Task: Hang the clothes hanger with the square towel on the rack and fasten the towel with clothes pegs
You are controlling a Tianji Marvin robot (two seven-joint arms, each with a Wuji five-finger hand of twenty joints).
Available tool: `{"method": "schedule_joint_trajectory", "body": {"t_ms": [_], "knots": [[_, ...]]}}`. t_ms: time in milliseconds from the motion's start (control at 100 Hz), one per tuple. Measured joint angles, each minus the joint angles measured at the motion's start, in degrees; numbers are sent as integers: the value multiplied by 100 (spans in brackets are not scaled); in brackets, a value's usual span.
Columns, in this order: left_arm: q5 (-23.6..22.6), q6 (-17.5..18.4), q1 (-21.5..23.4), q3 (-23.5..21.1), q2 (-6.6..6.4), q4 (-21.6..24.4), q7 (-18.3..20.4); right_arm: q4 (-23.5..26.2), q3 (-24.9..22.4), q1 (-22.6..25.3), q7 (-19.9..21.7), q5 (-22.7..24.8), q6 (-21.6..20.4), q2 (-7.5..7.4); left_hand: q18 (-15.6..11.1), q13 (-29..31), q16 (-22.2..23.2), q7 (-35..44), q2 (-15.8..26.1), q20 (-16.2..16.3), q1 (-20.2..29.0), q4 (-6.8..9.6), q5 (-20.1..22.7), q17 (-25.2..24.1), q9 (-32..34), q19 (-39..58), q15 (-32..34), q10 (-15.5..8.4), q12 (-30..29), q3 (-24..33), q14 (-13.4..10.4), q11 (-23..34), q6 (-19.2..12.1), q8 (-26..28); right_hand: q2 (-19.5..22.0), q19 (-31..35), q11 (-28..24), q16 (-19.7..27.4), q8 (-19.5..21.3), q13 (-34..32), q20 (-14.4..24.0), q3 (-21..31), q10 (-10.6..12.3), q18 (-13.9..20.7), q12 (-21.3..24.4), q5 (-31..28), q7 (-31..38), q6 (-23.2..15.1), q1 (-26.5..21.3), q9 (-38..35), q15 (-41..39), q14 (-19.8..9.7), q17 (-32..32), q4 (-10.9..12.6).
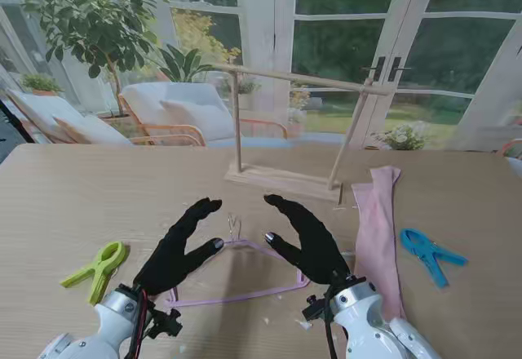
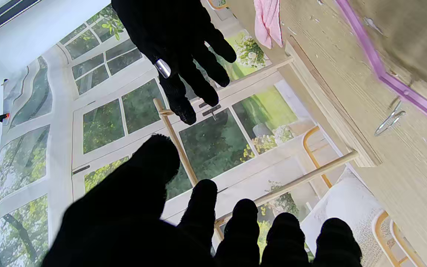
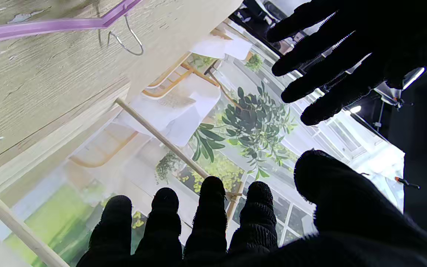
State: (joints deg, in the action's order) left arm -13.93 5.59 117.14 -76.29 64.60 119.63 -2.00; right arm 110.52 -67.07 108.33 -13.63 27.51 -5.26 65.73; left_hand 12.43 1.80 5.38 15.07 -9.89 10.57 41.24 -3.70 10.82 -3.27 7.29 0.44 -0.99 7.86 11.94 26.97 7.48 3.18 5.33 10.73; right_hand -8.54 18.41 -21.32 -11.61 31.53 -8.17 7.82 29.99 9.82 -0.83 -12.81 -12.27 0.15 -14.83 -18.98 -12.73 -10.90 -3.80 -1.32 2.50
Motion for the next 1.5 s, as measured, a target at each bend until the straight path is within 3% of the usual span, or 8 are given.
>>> {"method": "schedule_joint_trajectory", "body": {"t_ms": [790, 850, 980, 1070, 1140, 1220, 1350, 1500], "knots": [[37, -7, 2, -16, 1, 18, -7, 95, -36, 113, -105, 77, 7, 2, 0, 0, 1, 0, 0, -2, 0, 0, 0, 0, 1, 0, 0, 0, 0, 0, 0, 7, 20, 0, 0, 0, -2, 0, 0, 0, 0, 0, 0, -4, 0, -58, 1, 0, -1, 0, -1, 0, 0, 0], [37, 5, 12, -29, 1, 19, -6, 106, -33, 125, -123, 110, 7, 3, 0, 0, 1, 0, 0, -2, 0, 0, 0, 0, 1, 0, 0, 0, 0, 0, 0, 7, 21, 0, -9, 0, -2, 0, 0, 0, 0, 22, 0, -7, -1, -69, 1, 0, -230, 0, -4, 0, 0, 0], [33, 60, 41, -50, 1, 33, -6, 124, -34, 138, -109, 124, -6, 1, 0, 0, 1, 0, 0, -2, 0, 0, 1, 0, 2, 0, 0, 0, 0, 0, 0, 9, 25, 1, -86, 0, -62, 0, 0, 0, 0, 673, 0, -13, -4, -129, 1, 0, -354, 0, -6, 1, 0, 759], [22, 85, 52, -53, -1, 39, -5, 140, -43, 149, -75, 124, -13, -3, 0, 0, 1, 1, -59, -2, 0, 0, 1, 0, 48, 0, 0, 0, 0, -1, 0, 77, 26, 1, -147, 0, -62, 0, 0, 0, 0, 1033, 0, -61, -4, -130, 1, 0, -271, 0, -6, 1, 0, 759], [18, 85, 59, -58, -2, 39, 2, 155, -55, 163, -64, 172, -13, -5, 0, 0, 2, 46, -63, -2, 0, 0, 2, 0, 54, 0, 0, 0, 0, -2, 0, 77, 80, 2, -162, 0, -63, 0, 0, 0, 0, 936, 0, -66, -4, -127, 1, 0, -117, 0, -6, 1, 0, 756], [9, 74, 64, -60, -2, 39, 3, 183, -76, 190, -62, 274, -13, -11, 0, 0, 88, 153, -179, -2, 0, 0, 81, 0, 58, 0, 0, 0, 63, 76, 0, 151, 217, 48, -162, 0, -66, 0, 8, 0, 0, 639, 0, -70, -8, -125, 1, 0, -63, 0, -6, 1, 0, 422], [-78, 81, 49, -56, -3, 20, -5, 214, -93, 222, -72, 337, -1, -22, 38, 0, 683, 221, -207, 454, 1, 0, 81, -7, 154, 157, 169, 29, 272, 211, 58, 400, 429, 191, -224, 1, -67, 0, 77, 0, 0, 418, 0, -80, 8, -124, 1, 0, -52, 0, -6, 2, 0, 318], [-340, 91, -7, -56, -12, -30, 4, 235, -62, 225, -91, 395, 87, -29, 163, 0, 1917, 348, -276, 1321, -1, 0, 140, -127, 231, 439, 440, 230, 761, 340, 283, 787, 611, 286, -224, 1, -33, 0, 96, 0, 0, 352, 0, -91, 21, -124, 1, 0, -52, 0, -6, 2, 0, 318]]}}
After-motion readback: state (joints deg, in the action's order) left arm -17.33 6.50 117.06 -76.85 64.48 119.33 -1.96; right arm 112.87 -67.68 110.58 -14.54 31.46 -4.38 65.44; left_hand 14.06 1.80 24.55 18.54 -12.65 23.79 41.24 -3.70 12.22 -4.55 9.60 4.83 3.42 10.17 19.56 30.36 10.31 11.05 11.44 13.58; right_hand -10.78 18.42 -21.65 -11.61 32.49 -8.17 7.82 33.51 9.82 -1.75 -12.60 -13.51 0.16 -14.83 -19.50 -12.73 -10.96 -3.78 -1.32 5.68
